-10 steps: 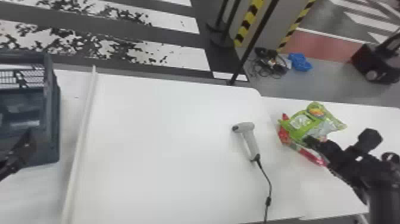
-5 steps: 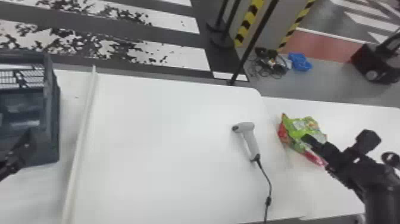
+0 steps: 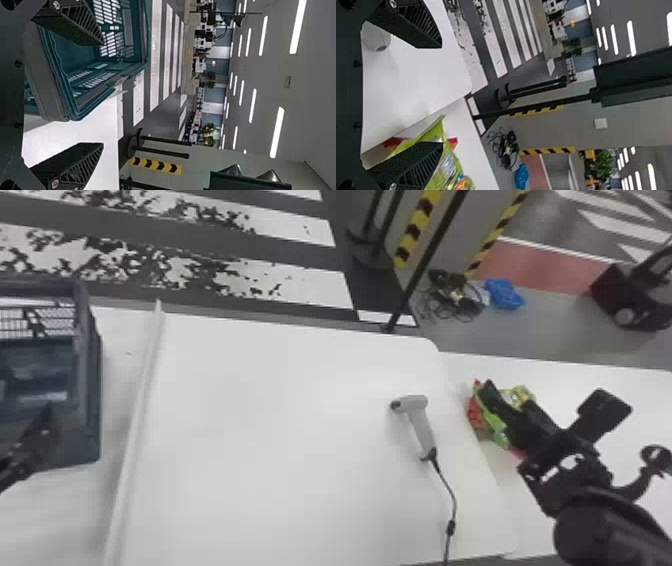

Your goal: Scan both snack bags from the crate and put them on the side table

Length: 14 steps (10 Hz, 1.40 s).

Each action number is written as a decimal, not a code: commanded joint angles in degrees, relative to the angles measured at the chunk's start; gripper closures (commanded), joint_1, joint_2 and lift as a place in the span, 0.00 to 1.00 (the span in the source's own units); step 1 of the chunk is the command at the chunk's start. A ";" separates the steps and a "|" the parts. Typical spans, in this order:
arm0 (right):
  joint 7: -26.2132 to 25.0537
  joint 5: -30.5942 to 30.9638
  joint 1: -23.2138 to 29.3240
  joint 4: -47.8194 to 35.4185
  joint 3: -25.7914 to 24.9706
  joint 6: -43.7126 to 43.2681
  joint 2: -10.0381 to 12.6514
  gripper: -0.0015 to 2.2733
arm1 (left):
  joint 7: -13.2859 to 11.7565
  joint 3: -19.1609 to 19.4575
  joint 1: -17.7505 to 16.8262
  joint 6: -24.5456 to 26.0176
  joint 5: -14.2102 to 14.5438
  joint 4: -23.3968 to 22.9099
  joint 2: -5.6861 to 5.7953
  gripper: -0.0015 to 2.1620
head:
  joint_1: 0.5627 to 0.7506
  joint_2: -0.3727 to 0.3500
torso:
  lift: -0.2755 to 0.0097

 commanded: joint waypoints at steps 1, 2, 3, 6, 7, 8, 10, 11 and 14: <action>-0.08 5.07 5.47 -7.72 6.65 -9.84 3.10 0.02 | 0.00 0.00 0.09 0.88 -0.10 -0.48 -0.04 0.04 | 0.70 0.03 | 0.66; -0.17 6.91 7.58 -10.09 10.61 -13.00 4.07 0.02 | 0.08 0.00 0.18 1.06 -0.19 -0.83 -0.04 0.04 | 0.70 0.07 | 0.66; -1.22 9.99 8.81 -10.62 14.91 -16.69 5.03 0.03 | 0.26 -0.35 0.36 1.06 -0.37 -1.19 -0.13 0.04 | 0.70 0.16 | 0.66; -4.92 19.04 13.29 -9.21 27.13 -32.69 6.70 0.03 | 1.05 -1.76 0.45 -0.35 -1.33 -1.54 -0.48 0.04 | 0.70 0.32 | 0.66; -5.88 19.22 14.79 -8.69 29.86 -35.15 7.05 0.03 | 1.14 -2.11 0.45 -0.70 -1.60 -1.54 -0.57 0.04 | 0.70 0.37 | 0.66; -6.59 20.53 15.58 -7.72 31.88 -37.08 8.29 0.03 | 1.32 -2.55 0.45 -0.70 -1.77 -1.54 -0.66 0.04 | 0.70 0.43 | 0.66; -7.90 22.03 16.46 -5.87 33.46 -40.07 9.16 0.03 | 2.72 -3.43 0.89 -3.34 -2.30 -1.45 -0.84 0.04 | 0.70 0.49 | 0.66; -7.90 22.38 16.72 -5.79 33.46 -40.07 9.25 0.03 | 3.34 -3.52 1.06 -4.39 -2.30 -1.36 -0.84 0.04 | 0.70 0.49 | 0.66; -7.90 22.56 17.25 -5.70 33.11 -40.07 9.25 0.03 | 3.95 -3.69 1.06 -4.92 -2.30 -1.27 -1.10 0.04 | 0.70 0.50 | 0.66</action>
